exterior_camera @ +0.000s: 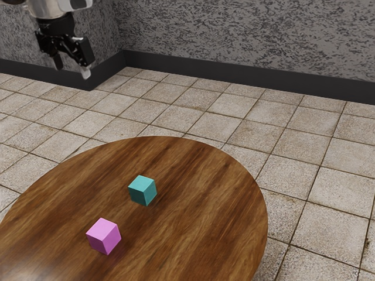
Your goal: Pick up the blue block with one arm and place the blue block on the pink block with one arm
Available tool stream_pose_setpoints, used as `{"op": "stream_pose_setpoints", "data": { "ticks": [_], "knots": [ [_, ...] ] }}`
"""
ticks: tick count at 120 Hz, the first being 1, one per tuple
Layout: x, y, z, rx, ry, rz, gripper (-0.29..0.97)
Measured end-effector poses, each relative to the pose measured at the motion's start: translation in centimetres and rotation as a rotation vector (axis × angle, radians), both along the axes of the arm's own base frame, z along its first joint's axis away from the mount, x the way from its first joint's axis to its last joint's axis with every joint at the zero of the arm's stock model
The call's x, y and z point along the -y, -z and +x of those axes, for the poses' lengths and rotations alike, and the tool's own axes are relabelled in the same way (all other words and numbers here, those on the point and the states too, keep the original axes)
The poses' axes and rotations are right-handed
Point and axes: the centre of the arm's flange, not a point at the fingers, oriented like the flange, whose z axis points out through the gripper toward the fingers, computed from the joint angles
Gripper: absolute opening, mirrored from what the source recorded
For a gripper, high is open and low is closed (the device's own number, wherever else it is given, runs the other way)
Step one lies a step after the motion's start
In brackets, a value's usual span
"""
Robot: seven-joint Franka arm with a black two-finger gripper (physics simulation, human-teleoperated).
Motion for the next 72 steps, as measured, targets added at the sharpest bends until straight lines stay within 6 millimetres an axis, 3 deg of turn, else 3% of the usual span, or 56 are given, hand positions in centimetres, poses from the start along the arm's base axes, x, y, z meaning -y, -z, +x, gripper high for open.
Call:
{"op": "stream_pose_setpoints", "data": {
  "ticks": [18,25,34,40,47,52,62,72],
  "knots": [
    [0.2,-0.3,0.0,0.018,0.005,-0.002,0.68],
    [0.8,-1.1,-1.6,0.016,0.012,-0.003,0.68],
    [1.2,-0.1,-5.2,-0.023,0.015,-0.016,0.68],
    [1.7,2.5,-6.6,-0.077,0.032,-0.020,0.68],
    [2.0,7.9,-7.1,-0.152,0.081,-0.023,0.68],
    [2.1,10.2,-7.1,-0.164,0.128,-0.024,0.68],
    [2.1,12.1,-6.2,-0.136,0.241,-0.017,0.68],
    [2.2,12.7,-5.1,-0.111,0.354,-0.006,0.68]
  ]
}}
